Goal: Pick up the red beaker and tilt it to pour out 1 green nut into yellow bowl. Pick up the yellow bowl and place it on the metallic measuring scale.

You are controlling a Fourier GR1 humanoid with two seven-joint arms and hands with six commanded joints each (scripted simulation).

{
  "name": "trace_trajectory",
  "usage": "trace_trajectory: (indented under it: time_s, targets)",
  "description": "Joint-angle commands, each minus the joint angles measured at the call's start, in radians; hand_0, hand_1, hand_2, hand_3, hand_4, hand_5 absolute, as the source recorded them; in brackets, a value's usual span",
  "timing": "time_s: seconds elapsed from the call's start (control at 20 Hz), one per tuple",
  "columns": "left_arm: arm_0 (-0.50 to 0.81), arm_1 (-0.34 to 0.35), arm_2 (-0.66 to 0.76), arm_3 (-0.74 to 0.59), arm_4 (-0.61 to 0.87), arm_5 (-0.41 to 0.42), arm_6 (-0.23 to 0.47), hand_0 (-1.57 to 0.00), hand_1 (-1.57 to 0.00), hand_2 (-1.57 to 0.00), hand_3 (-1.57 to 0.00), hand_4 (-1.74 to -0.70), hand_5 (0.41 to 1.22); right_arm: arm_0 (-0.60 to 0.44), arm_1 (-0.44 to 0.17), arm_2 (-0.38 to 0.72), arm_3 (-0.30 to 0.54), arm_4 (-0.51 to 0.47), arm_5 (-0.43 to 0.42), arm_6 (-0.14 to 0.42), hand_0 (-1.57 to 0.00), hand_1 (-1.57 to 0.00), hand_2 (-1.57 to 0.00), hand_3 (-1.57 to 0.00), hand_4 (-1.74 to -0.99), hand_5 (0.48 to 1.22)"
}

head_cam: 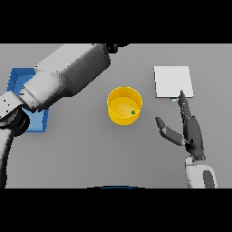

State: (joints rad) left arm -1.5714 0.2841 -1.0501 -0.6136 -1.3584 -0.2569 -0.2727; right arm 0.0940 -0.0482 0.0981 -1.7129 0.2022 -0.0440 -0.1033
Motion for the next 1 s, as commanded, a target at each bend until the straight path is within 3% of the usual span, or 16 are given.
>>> trace_trajectory:
  time_s: [0.0, 0.2, 0.35, 0.5, 0.65, 0.8, 0.95]
  targets:
    - [-0.017, 0.018, 0.028, 0.022, 0.016, 0.025, -0.004, -1.57, -1.57, -1.57, -1.57, -1.72, 1.221, -0.005, -0.001, 0.006, 0.002, 0.002, 0.006, -0.008, 0.0, 0.0, 0.0, 0.0, -1.131, 0.553]
    - [-0.111, 0.057, 0.237, 0.193, 0.153, -0.002, 0.092, -1.57, -1.57, -1.57, -1.57, -1.73, 1.221, -0.014, 0.005, 0.014, 0.014, -0.01, 0.022, -0.028, 0.0, 0.0, 0.0, 0.0, -1.104, 0.563]
    - [-0.113, 0.151, 0.486, 0.303, 0.364, -0.044, 0.188, -1.57, -1.57, -1.57, -1.51, -1.73, 1.221, -0.02, 0.002, 0.014, 0.025, -0.019, 0.032, -0.032, 0.0, 0.0, 0.0, 0.0, -1.105, 0.578]
    - [-0.078, 0.239, 0.683, 0.385, 0.551, -0.03, 0.217, -1.57, -1.57, -1.57, -1.53, -1.74, 1.221, -0.016, -0.009, 0.017, 0.015, -0.014, 0.034, -0.043, 0.0, 0.0, 0.0, 0.0, -1.121, 0.588]
    - [0.028, 0.302, 0.813, 0.418, 0.698, 0.043, 0.253, -1.57, -1.57, -1.57, -1.55, -1.74, 1.221, -0.027, -0.015, 0.021, 0.022, 0.006, 0.025, -0.021, 0.0, 0.0, 0.0, 0.0, -1.127, 0.606]
    - [0.147, 0.31, 0.867, 0.416, 0.777, 0.158, 0.384, -1.57, -1.57, -1.57, -1.56, -1.74, 1.221, -0.041, -0.031, 0.02, 0.038, 0.005, 0.041, -0.026, 0.0, 0.0, 0.0, 0.0, -1.138, 0.626]
    - [0.266, 0.327, 0.956, 0.381, 0.896, 0.241, 0.441, -1.57, -1.57, -1.57, -1.57, -1.74, 1.221, -0.039, -0.034, 0.019, 0.044, -0.005, 0.051, -0.027, 0.0, 0.0, 0.0, 0.0, -1.133, 0.64]
